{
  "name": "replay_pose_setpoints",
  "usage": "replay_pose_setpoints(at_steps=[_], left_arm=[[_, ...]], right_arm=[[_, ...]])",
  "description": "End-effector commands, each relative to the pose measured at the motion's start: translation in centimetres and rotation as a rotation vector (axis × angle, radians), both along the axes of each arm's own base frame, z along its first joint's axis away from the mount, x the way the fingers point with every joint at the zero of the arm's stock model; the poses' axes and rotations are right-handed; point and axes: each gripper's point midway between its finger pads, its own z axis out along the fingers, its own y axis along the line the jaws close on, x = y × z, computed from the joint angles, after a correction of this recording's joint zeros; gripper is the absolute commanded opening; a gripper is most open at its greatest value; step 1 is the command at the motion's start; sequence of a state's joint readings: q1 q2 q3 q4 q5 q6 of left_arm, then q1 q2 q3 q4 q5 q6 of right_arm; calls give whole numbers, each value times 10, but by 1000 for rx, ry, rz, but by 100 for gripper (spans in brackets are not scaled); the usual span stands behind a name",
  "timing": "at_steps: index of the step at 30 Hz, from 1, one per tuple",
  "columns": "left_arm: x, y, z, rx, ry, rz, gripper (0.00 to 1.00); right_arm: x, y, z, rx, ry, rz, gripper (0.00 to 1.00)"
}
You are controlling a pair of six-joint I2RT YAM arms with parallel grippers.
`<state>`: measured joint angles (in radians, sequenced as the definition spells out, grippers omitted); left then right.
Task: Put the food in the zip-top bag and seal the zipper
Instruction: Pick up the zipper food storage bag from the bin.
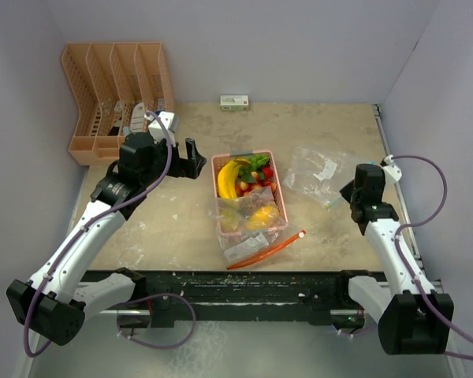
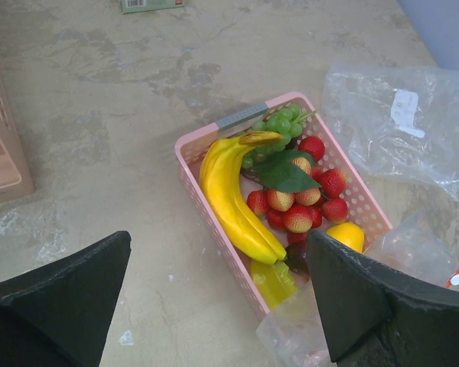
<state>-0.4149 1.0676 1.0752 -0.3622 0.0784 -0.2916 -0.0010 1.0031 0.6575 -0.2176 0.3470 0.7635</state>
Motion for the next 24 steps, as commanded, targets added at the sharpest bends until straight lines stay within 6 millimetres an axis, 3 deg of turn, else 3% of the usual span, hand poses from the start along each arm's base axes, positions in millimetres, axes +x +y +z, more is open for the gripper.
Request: replay_pose_setpoints(at_steps=[1, 4, 5, 8, 10, 14, 17, 19, 22, 24], left_arm=[[-1, 1, 17, -12, -57, -4, 99], [-2, -1, 17, -16, -55, -12, 99], [-2, -1, 18, -18, -55, -12, 99], [-3, 0, 18, -16, -55, -12, 99], [-3, 0, 17, -15, -52, -10, 99], [-2, -1, 16, -17, -49, -12, 99], [-2, -2, 16, -19, -49, -13, 99], [-1, -2, 16, -21, -48, -14, 99], [-1, -2, 16, -21, -46, -13, 99], [-1, -2, 16, -21, -47, -13, 99]], right_arm=[[3, 4, 25, -3, -88, 38, 0], [0, 7, 18, 12, -74, 46, 0], [-2, 9, 13, 25, -52, 51, 6], [-10, 16, -5, 55, 12, 76, 43], [-14, 22, -7, 65, 16, 110, 53], [-17, 40, 24, 60, -102, 256, 68], [-19, 85, 61, 71, -263, 565, 84], [-30, 112, 78, 70, -342, 767, 96], [-47, 132, 86, 73, -396, 914, 100], [-54, 137, 79, 78, -380, 957, 100]])
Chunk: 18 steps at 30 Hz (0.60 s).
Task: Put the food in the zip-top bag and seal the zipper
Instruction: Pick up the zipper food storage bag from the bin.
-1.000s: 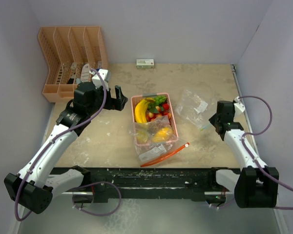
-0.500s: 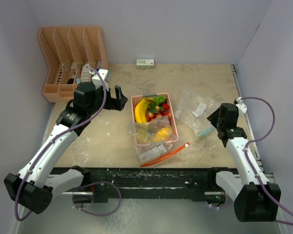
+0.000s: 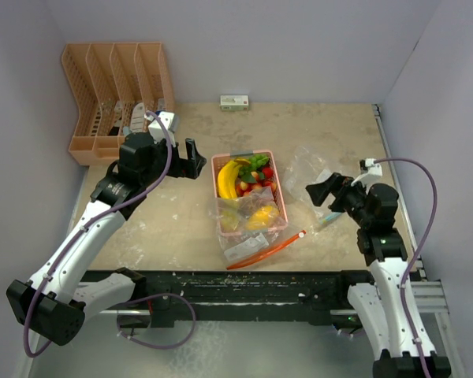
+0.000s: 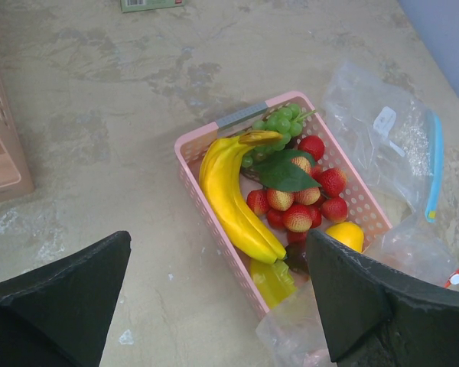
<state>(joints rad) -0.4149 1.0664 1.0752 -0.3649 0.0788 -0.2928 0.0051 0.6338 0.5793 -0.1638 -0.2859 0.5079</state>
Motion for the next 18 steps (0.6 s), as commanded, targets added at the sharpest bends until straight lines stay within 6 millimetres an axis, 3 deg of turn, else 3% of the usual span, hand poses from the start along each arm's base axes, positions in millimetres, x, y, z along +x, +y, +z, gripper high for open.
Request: replay_pose_setpoints(at_steps=[1, 5, 13, 18], left_arm=[[0, -2, 16, -20, -50, -12, 99], [1, 0, 15, -13, -50, -4, 99], [3, 0, 12, -9, -46, 2, 99], [5, -3, 10, -14, -38, -4, 99]], right_arm=[[-22, 37, 0, -20, -60, 292, 100], [-37, 51, -24, 46, 17, 366, 98], [-81, 65, -37, 125, 41, 405, 94], [-87, 63, -51, 150, 78, 377, 89]])
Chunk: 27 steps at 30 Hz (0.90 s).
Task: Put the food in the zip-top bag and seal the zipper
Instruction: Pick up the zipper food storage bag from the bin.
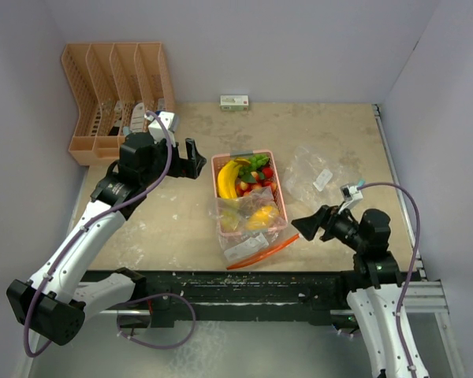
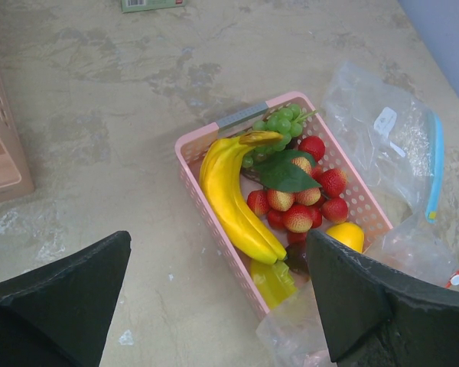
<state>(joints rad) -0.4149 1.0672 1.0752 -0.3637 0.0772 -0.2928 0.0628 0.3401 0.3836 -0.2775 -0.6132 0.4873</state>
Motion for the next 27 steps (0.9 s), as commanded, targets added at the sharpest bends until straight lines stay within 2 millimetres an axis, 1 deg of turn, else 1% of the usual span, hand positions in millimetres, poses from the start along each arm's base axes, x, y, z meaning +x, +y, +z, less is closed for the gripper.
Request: replay_pose_setpoints(at_steps=[1, 4, 7, 11, 13, 17, 20, 24, 25, 27], left_arm=[[5, -3, 9, -16, -36, -7, 99], [5, -4, 9, -17, -35, -8, 99], [4, -4, 8, -16, -33, -9, 99], [5, -3, 8, -13, -35, -8, 99], [5, -3, 9, -13, -36, -7, 99], [5, -2, 7, -8, -32, -1, 99], [5, -2, 8, -9, -34, 0, 99], [5, -2, 8, -10, -35, 0, 99], [5, -1, 8, -8, -36, 2, 99], [4, -1, 9, -8, -39, 5, 99]], right_arm=[[-7, 3, -18, 39, 91, -5, 88], [0, 0, -32, 40, 145, -45, 86], [3, 0, -43, 41, 181, -47, 85], [5, 4, -46, 39, 193, -27, 84], [8, 6, -44, 40, 173, -22, 84], [15, 11, -46, 37, 169, -11, 82], [20, 16, -54, 29, 185, 7, 79], [23, 20, -60, 19, 206, 31, 66], [23, 21, -59, 18, 204, 34, 60], [22, 20, -55, 16, 191, 36, 43]])
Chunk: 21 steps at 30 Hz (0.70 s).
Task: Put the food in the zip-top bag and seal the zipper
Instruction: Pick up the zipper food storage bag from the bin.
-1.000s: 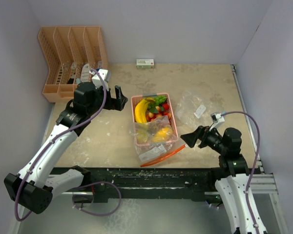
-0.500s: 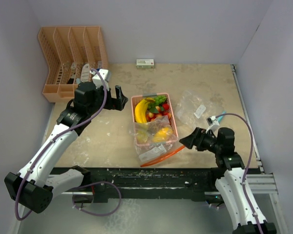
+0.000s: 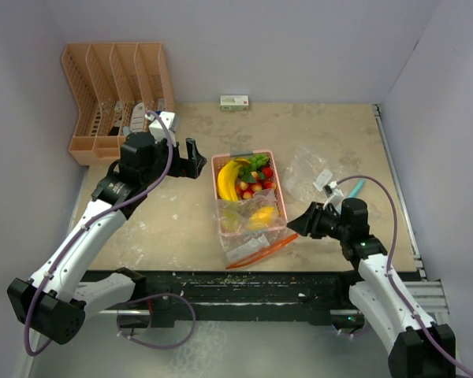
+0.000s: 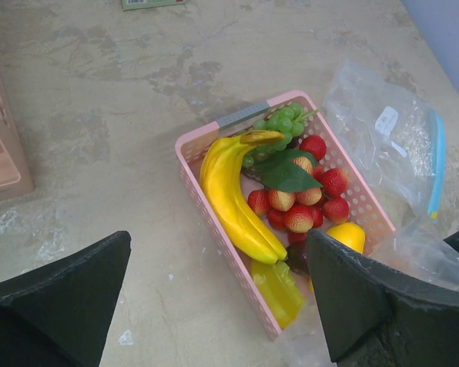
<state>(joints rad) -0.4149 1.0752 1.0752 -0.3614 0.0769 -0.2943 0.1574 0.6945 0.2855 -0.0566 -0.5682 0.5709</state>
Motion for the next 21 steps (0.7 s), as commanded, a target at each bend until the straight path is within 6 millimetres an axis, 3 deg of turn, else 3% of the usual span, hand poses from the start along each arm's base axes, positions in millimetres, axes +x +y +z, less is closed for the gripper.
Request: replay_pose_setpoints(at_steps=[1, 4, 5, 9, 12, 21], left_arm=[[3, 0, 12, -9, -47, 4, 99], [3, 1, 12, -10, -45, 7, 99], [2, 0, 12, -12, -46, 6, 99], [2, 0, 14, -16, -51, 6, 99], [1, 1, 14, -14, -48, 7, 99], [-3, 2, 21, -20, -71, 1, 99]], right_arm=[[8, 2, 20, 5, -96, 12, 34], [4, 0, 35, -5, -123, 7, 2], [4, 0, 40, -5, -131, 8, 0], [3, -2, 64, -7, -176, -1, 0], [10, -7, 102, 7, -270, -54, 0], [36, -21, 178, 163, -372, -279, 0]])
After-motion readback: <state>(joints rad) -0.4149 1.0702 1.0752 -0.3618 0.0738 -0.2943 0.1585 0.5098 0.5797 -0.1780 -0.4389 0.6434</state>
